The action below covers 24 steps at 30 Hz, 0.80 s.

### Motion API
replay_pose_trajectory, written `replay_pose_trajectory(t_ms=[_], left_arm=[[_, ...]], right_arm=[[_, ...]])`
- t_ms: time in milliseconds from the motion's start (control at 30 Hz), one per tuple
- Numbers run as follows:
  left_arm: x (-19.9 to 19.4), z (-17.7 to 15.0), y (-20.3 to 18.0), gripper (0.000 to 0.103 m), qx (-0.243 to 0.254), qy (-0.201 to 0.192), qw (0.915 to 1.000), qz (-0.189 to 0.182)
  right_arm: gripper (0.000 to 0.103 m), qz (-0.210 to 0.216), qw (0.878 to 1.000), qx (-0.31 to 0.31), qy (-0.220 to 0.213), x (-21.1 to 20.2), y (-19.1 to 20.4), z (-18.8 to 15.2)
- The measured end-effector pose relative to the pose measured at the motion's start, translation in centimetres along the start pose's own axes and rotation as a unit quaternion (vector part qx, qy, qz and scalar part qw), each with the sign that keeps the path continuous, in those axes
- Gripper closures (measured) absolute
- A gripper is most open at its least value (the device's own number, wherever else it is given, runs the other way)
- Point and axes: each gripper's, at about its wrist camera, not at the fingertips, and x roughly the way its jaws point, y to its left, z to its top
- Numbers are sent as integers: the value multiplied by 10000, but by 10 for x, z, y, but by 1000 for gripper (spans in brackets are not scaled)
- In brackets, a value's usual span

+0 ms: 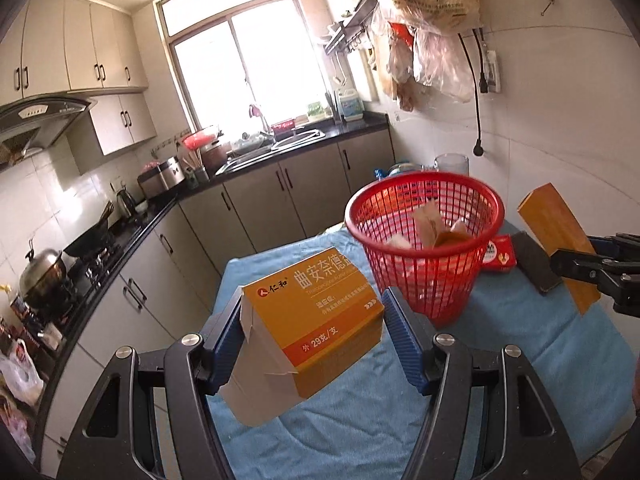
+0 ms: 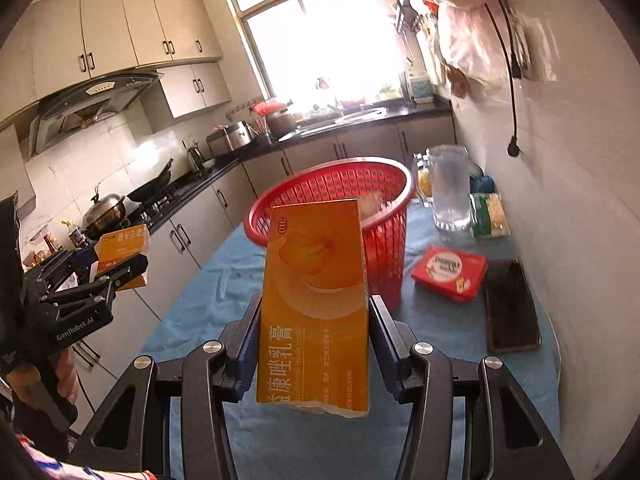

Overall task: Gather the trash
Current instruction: 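Carry both orange boxes up and over the red basket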

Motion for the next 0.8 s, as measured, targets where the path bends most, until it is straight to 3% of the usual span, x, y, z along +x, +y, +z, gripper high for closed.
replay_pose_trajectory(t_ms=[433, 800], left_arm=[[29, 41, 8, 37, 36, -71, 9996, 275], [48, 50, 8, 37, -4, -1, 9995, 313]], right_arm=[[49, -7, 9989, -344, -331, 12, 18, 43], [48, -48, 9994, -135, -306, 27, -2, 51]])
